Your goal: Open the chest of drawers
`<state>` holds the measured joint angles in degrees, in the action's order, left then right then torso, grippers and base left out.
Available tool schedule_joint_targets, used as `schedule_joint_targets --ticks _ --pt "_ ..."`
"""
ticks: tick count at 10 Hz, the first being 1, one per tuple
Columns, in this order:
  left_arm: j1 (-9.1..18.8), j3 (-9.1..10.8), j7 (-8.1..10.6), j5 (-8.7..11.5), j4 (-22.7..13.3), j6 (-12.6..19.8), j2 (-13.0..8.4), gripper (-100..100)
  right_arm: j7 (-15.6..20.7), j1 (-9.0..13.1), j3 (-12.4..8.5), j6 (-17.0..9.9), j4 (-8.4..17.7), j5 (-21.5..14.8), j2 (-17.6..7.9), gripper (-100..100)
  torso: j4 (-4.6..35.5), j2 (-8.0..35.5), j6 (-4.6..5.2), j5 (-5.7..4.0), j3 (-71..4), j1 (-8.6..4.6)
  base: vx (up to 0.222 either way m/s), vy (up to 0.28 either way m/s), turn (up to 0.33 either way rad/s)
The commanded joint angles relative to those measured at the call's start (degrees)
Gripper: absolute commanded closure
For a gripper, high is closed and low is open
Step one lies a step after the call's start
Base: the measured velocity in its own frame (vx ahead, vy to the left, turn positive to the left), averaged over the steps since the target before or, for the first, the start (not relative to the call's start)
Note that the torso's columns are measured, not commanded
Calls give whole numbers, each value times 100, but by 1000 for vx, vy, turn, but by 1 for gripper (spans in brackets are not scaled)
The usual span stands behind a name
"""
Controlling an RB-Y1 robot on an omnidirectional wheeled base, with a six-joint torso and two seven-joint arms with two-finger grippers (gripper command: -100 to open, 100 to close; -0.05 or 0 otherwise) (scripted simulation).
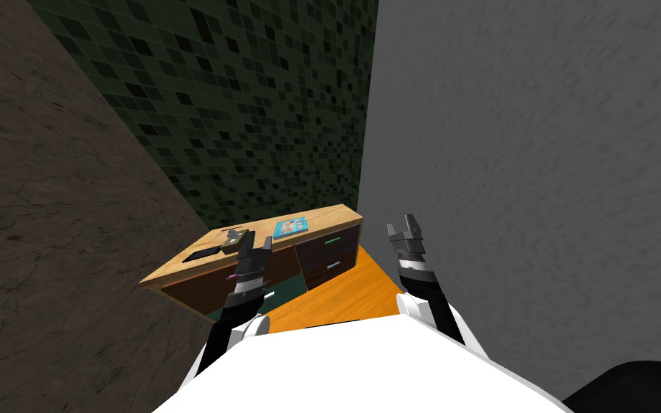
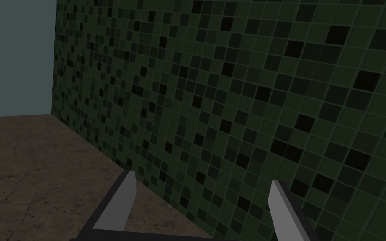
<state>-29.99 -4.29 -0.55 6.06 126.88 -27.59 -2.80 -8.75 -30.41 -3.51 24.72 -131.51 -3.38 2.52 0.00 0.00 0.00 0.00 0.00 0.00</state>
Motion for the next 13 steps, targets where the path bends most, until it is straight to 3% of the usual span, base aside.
schedule_joint_targets --ticks 1,9,10,13 --pt "0 0 0 0 0 0 0 0 0 0 0 0 0 0 0 0 235 232 0 0 -467 0 0 0 0" --pt "0 0 0 0 2 -1 0 0 0 0 0 1 -2 0 0 0 3537 3539 0 0 -7073 0 0 0 0" --pt "30 14 15 15 -110 -10 -165 -100 0 0 0 1 -2 0 0 0 3960 3962 0 0 -7919 0 29 -35 14" --pt "127 60 64 63 -480 -41 -392 -100 0 -2 1 0 1 0 1 0 4215 4201 0 -4 -8465 -13 87 -83 25"
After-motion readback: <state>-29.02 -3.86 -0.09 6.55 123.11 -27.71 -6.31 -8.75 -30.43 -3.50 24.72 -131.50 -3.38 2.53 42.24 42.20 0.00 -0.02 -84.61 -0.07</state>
